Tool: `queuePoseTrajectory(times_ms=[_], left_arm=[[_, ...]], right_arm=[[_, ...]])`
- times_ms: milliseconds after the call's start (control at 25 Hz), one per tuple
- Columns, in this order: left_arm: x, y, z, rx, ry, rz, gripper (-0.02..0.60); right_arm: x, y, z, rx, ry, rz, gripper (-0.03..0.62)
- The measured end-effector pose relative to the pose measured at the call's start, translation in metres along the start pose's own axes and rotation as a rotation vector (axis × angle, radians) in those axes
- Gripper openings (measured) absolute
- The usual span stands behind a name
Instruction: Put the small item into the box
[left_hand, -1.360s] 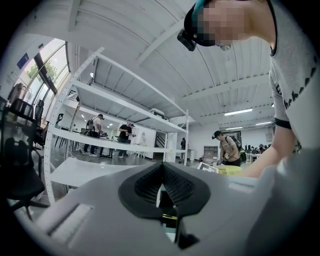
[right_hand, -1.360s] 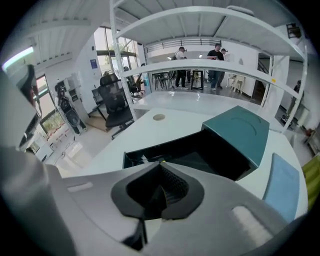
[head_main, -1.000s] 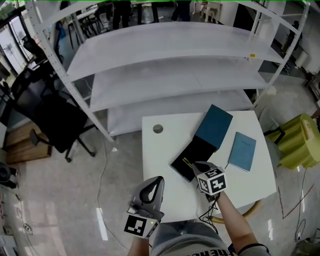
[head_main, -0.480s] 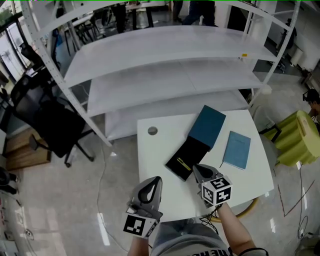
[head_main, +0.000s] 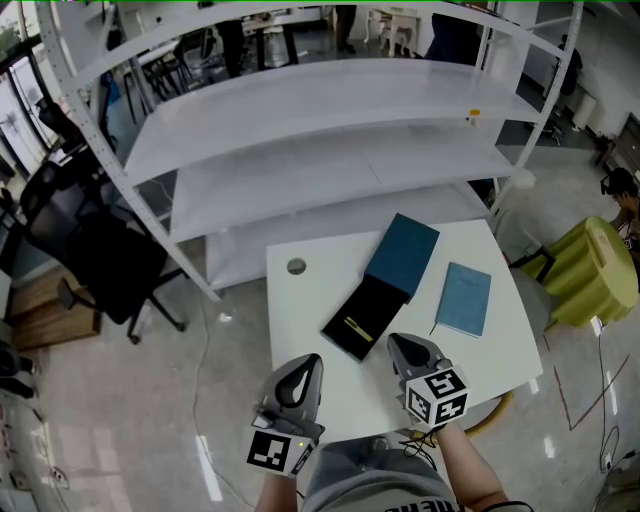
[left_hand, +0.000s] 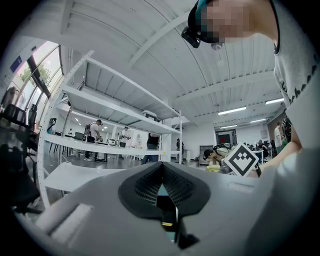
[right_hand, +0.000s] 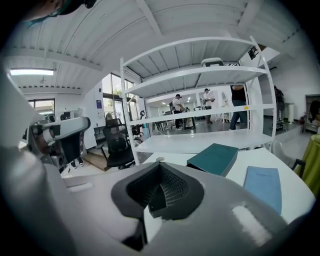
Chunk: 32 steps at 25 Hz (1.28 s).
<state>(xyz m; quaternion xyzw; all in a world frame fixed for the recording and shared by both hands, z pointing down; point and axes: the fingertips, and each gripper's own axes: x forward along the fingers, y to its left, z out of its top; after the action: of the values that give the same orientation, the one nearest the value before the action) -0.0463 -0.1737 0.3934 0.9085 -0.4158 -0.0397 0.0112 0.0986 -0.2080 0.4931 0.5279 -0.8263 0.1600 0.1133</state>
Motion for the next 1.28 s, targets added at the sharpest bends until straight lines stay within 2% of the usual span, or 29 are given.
queuePoseTrajectory(times_ms=[320,640,1280], left_arm=[[-0.001,-0.011,0.002,0.013,-0.006,0.002,0.015],[0.0,-0.022,0.002,0.022,-0.003,0.01,0.014],[-0.005,-0.032,0.012,0.046,-0.018,0.024,0.014]], right_arm=[[-0.026,-0.004,0.014,-0.072,-0.064,-0.038,0.002],[-0.054,0.002,0.036,-0.124,-0.16,-0.033,0.002],[-0.098,0.017,0.07,-0.15,-0.335,-0.008,0.002]])
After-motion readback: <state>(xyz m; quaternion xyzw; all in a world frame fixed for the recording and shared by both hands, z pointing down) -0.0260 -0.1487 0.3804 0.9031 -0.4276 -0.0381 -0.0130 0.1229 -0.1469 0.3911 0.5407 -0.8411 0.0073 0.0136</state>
